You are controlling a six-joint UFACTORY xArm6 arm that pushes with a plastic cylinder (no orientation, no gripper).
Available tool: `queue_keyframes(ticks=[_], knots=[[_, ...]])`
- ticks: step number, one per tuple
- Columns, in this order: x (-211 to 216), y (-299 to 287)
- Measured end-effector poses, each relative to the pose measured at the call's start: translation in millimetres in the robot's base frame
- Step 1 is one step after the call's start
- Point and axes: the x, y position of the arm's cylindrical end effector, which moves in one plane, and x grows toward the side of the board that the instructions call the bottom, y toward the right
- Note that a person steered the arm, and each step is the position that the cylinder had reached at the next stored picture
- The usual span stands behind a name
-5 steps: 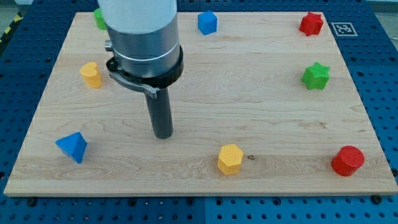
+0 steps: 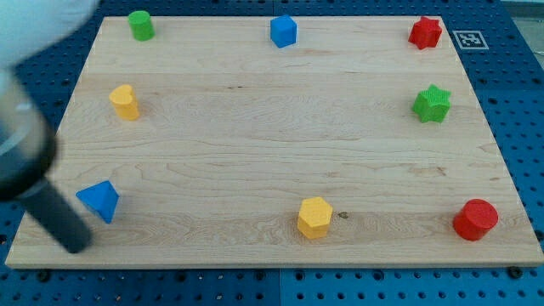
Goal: Place the blue triangle diagonally to the yellow heart
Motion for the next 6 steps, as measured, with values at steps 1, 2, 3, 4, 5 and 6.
queue_keyframes(ticks=[1,2,3,4,5,6], knots=[[-37,-25],[-42,11],[-41,43],[-15,46],[3,69],[-77,76]])
